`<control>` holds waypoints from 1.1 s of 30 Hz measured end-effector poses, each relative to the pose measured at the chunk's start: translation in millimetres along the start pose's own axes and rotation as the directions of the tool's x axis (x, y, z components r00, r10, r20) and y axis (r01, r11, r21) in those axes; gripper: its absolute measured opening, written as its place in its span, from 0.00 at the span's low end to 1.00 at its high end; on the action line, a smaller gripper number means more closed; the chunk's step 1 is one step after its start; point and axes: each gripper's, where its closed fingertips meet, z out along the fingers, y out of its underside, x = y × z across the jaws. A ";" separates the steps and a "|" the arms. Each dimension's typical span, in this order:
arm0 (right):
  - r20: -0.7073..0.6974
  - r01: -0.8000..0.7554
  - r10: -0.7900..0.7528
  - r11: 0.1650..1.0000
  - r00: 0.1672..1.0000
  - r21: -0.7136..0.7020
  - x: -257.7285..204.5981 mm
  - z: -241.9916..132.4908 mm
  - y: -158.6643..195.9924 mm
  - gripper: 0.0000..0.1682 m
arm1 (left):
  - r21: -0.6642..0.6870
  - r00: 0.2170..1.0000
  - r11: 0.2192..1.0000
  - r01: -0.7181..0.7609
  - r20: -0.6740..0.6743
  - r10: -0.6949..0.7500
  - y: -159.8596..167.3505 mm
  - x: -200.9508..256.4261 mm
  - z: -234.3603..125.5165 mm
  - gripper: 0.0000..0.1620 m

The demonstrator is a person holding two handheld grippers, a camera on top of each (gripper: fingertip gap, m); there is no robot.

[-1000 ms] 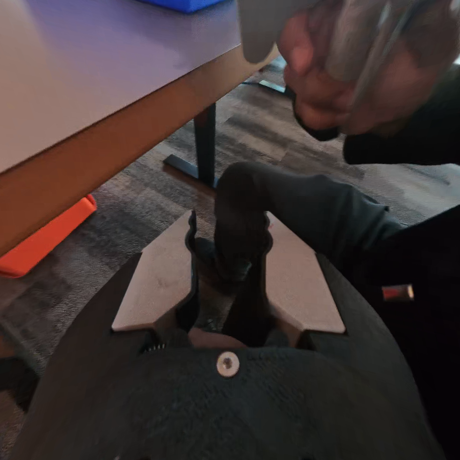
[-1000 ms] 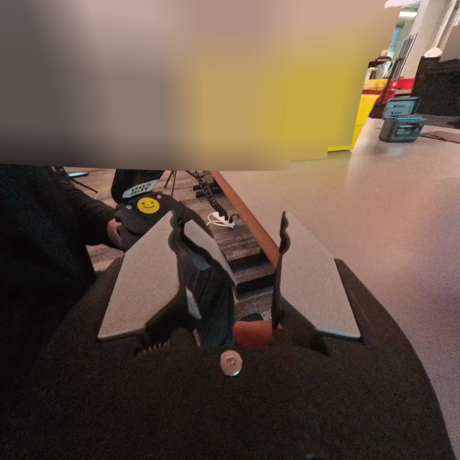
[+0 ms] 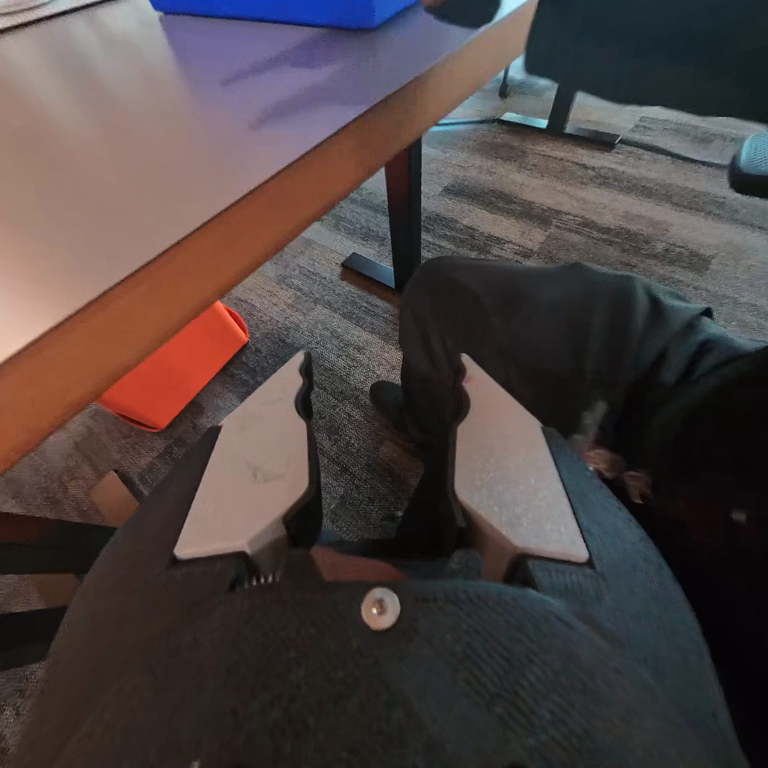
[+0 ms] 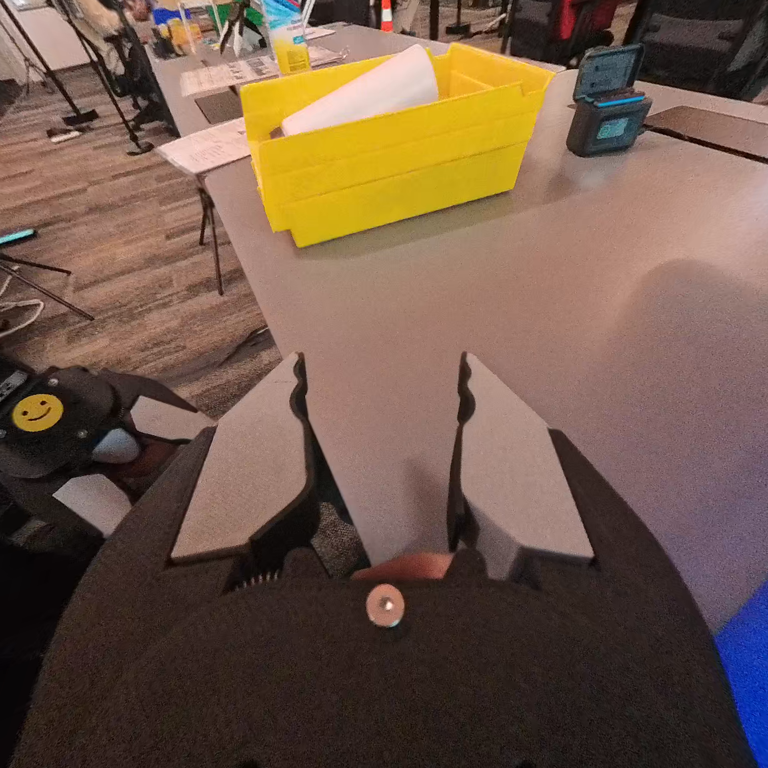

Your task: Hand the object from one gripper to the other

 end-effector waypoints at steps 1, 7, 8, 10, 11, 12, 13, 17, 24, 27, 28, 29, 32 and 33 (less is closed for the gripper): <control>0.022 -0.002 0.002 1.000 1.000 -0.004 3.1 9.2 -3.8 0.42 | 0.013 1.000 1.000 0.019 -0.017 -0.019 -3.5 -3.8 2.4 0.41; 0.090 0.011 -0.007 0.999 0.996 -0.046 23.0 50.7 -11.8 0.40 | 0.091 0.983 0.988 0.126 -0.144 -0.112 -30.9 -19.7 8.6 0.38; 0.096 0.009 -0.004 0.999 0.995 -0.046 25.8 54.1 -13.1 0.39 | 0.104 0.984 0.990 0.098 -0.162 -0.080 -37.2 -20.6 10.5 0.36; 0.129 -0.008 0.011 0.999 0.992 -0.031 26.0 57.7 -21.3 0.38 | 0.123 0.983 0.992 0.027 -0.182 -0.004 -50.4 -21.6 14.4 0.37; 0.148 -0.009 0.011 1.000 0.989 -0.020 24.8 58.7 -28.2 0.38 | 0.137 0.979 0.991 -0.008 -0.199 0.035 -58.7 -19.9 14.8 0.37; 0.159 -0.002 0.005 1.000 0.987 -0.016 24.0 59.6 -35.6 0.38 | 0.154 0.975 0.987 -0.044 -0.210 0.076 -68.2 -18.7 14.4 0.36; 0.161 0.005 -0.001 1.000 0.987 -0.022 23.7 60.1 -42.8 0.38 | 0.173 0.970 0.982 -0.074 -0.214 0.111 -79.4 -18.8 13.2 0.35; 0.179 0.035 -0.036 0.999 0.983 0.010 8.3 52.0 -72.3 0.38 | 0.228 0.936 0.965 -0.127 -0.294 0.192 -122.0 -16.4 -8.2 0.37; 0.176 0.031 -0.039 0.998 0.984 0.046 -6.1 21.7 -86.4 0.36 | 0.159 0.950 0.957 -0.245 -0.157 0.269 -161.6 -75.9 -73.4 0.33; 0.240 -0.035 0.013 0.995 0.971 0.088 -16.3 6.4 -90.5 0.33 | 0.074 0.967 0.966 -0.250 -0.039 0.253 -164.4 -119.6 -101.9 0.32; 0.247 -0.049 0.030 0.996 0.969 0.075 -17.0 4.8 -87.2 0.33 | 0.046 0.972 0.971 -0.234 0.013 0.233 -164.3 -138.3 -109.0 0.32; 0.243 -0.057 0.041 0.997 0.969 0.060 -16.5 3.5 -83.9 0.33 | 0.003 0.975 0.977 -0.214 0.059 0.214 -160.6 -157.9 -115.0 0.32; 0.213 -0.042 0.033 0.998 0.977 0.041 -16.1 -4.7 -81.3 0.33 | -0.181 0.954 0.971 -0.155 0.227 0.194 -135.0 -226.7 -134.1 0.32; 0.194 -0.029 0.019 0.999 0.981 0.045 -15.4 -8.5 -83.1 0.33 | -0.249 0.941 0.959 -0.133 0.272 0.201 -122.6 -248.8 -140.3 0.32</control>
